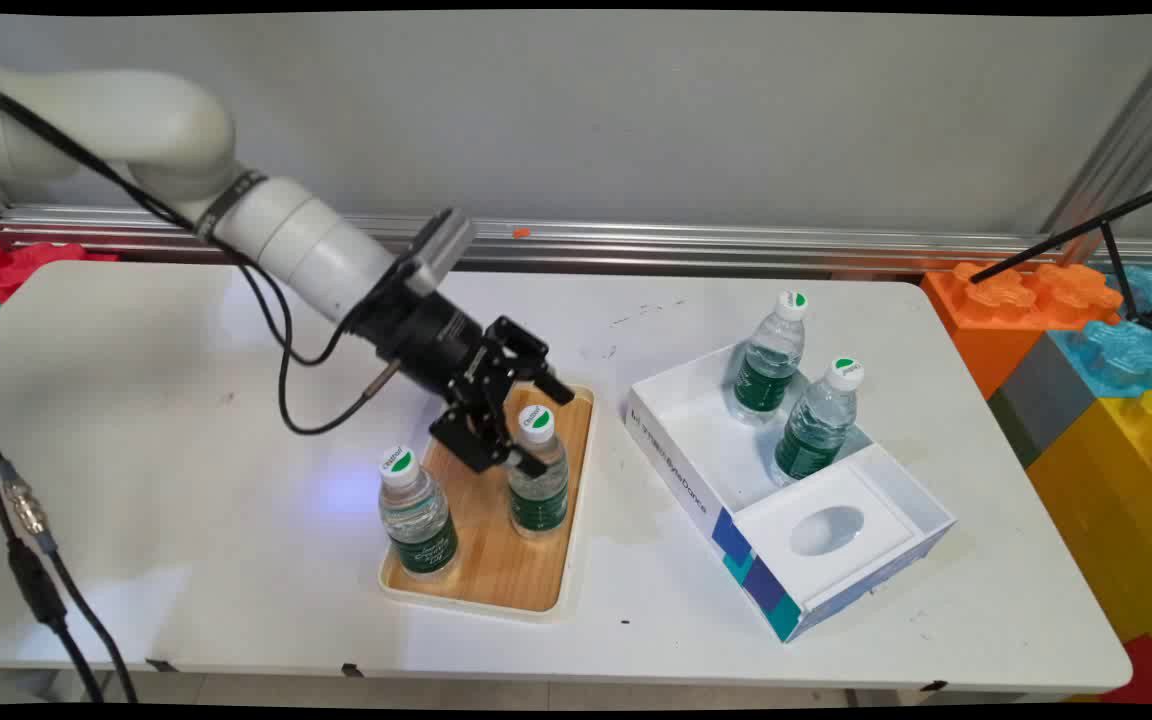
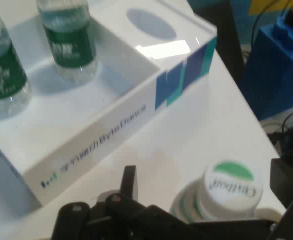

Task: Pick up the green bottle from the white box

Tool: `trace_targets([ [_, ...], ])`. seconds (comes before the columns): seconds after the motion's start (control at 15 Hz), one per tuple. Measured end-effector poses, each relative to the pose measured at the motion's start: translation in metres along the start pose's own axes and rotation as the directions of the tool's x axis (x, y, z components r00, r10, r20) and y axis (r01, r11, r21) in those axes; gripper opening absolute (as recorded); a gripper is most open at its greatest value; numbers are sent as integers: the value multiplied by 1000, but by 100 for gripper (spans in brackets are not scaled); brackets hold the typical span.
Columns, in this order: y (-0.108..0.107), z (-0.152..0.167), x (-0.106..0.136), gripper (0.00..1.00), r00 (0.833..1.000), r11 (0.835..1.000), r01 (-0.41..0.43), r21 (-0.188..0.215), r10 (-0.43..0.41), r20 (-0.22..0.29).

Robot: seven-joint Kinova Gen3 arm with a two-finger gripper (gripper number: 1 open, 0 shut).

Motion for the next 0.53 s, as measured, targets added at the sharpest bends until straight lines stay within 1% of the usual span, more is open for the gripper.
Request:
trace_targets([
  [0.13,-2,-4,15,100,1000,1000,7,1,-7,-15],
  [0.33,-5,-10,46,100,998,1000,16,-11,-17,-53],
  [0.4,-8,-11,57,100,998,1000,18,-10,-18,-65],
  [0.53,-18,-12,73,100,997,1000,19,8,-18,-77],
])
